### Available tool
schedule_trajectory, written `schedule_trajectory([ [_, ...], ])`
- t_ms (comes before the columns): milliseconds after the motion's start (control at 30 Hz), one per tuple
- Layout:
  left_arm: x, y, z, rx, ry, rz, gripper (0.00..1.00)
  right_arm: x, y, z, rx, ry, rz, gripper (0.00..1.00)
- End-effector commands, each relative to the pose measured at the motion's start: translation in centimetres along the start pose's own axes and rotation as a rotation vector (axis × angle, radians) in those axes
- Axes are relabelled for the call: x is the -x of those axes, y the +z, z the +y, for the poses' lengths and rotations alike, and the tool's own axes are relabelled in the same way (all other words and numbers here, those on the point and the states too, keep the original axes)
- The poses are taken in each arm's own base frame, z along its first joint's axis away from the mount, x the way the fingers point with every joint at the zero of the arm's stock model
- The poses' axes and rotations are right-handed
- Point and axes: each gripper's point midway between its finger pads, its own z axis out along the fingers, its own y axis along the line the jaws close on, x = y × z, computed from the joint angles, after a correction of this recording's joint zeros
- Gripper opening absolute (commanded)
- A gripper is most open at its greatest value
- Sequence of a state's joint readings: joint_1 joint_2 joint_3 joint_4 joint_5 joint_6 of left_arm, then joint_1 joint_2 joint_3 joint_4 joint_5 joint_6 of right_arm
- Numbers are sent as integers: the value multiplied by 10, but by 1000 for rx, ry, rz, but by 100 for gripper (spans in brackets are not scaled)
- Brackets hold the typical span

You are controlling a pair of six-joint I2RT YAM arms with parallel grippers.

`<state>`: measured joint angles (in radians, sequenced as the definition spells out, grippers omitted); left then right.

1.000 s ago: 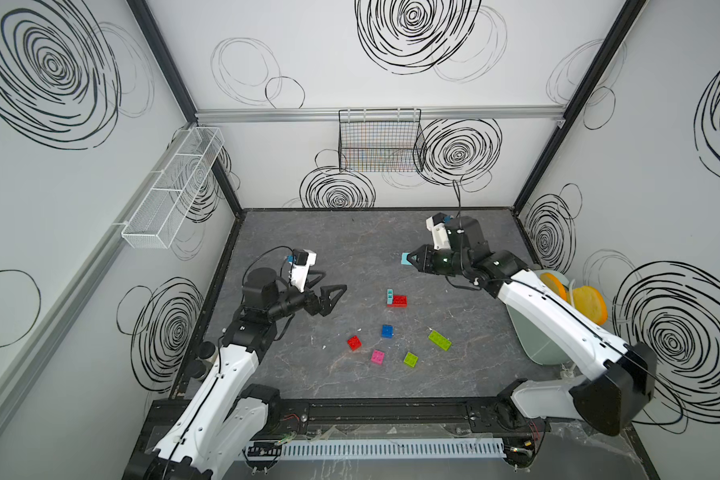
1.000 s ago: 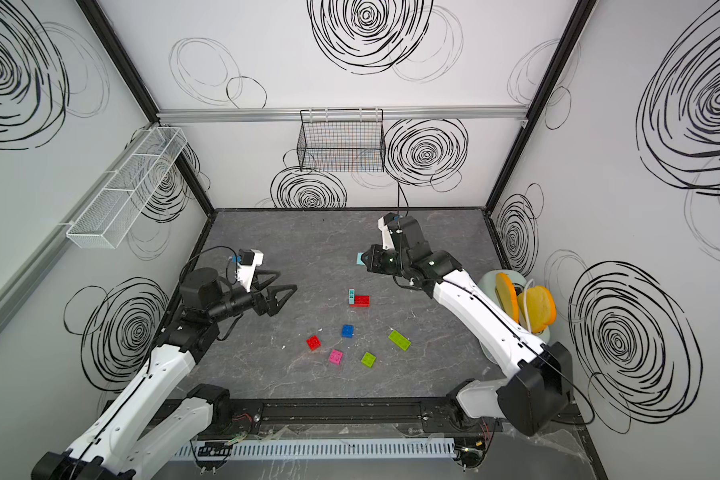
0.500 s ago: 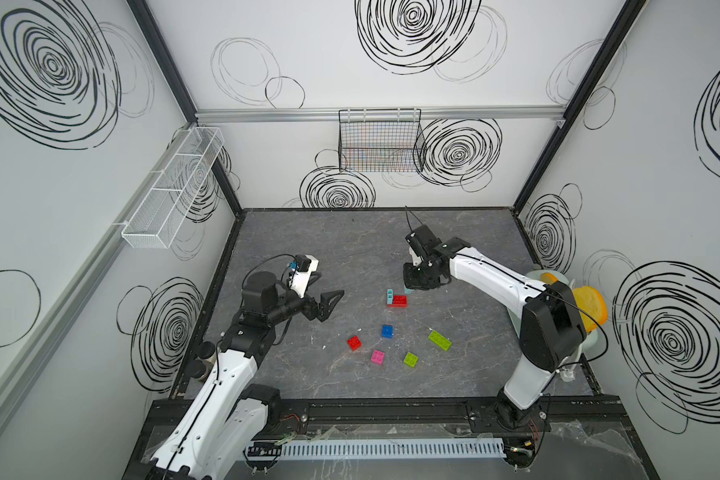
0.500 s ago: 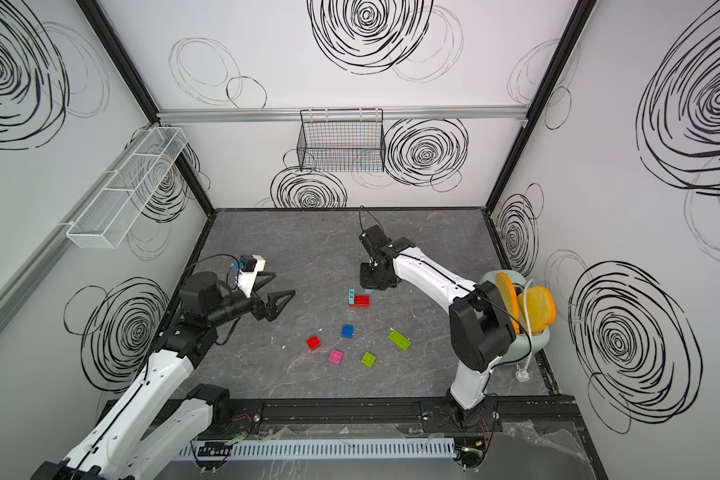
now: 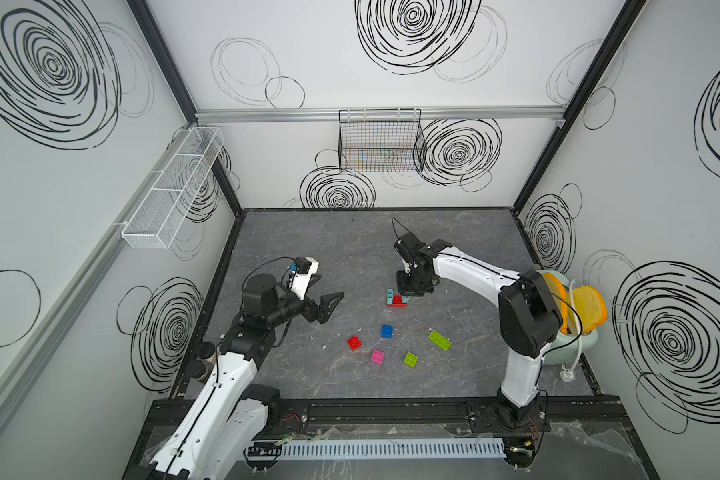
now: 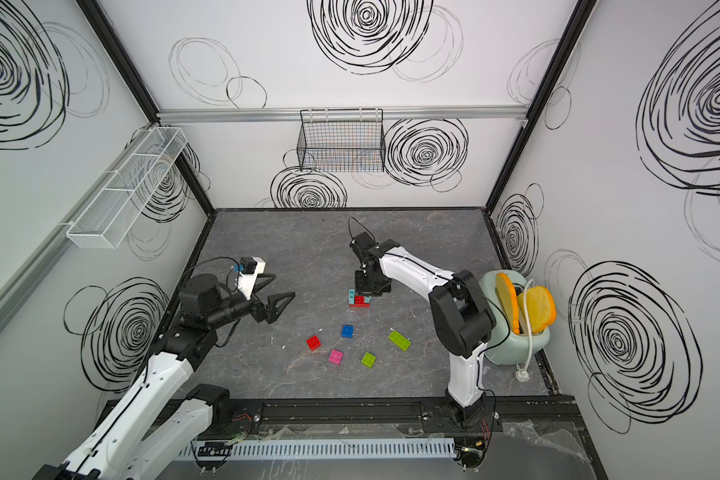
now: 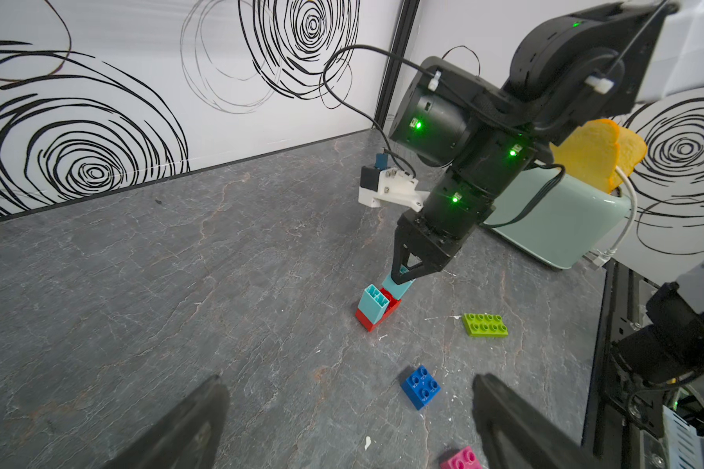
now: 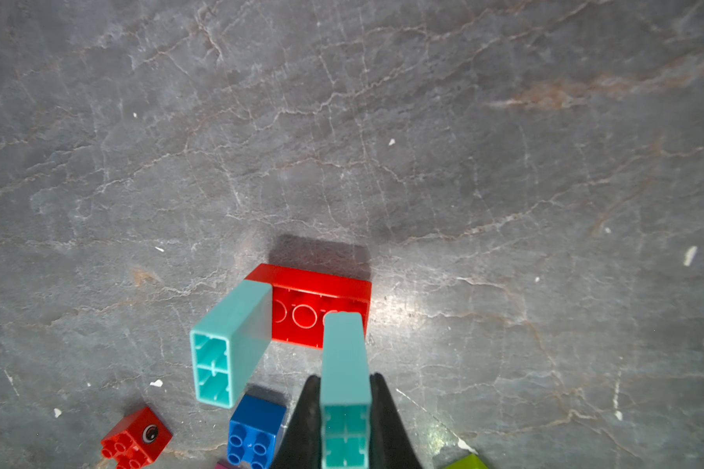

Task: Assemble a giraffe with lego
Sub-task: Assemble the lego brick with the lego brick.

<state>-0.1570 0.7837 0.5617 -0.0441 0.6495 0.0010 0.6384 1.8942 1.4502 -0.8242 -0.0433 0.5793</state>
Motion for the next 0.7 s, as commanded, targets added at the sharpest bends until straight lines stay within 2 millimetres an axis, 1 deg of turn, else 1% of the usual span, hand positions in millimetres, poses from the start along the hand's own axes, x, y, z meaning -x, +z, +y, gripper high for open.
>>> schedule_trajectory([
  [0, 5, -1, -6, -24, 42, -30, 98, -2, -2, 1, -19, -4, 22, 0],
  [300, 4, 0, -7, -33, 41, -30, 98, -6, 2, -2, -49, -8, 43, 0],
  [667, 4, 0, -10, -42, 48, -33, 98, -7, 11, -6, -77, 4, 62, 0],
])
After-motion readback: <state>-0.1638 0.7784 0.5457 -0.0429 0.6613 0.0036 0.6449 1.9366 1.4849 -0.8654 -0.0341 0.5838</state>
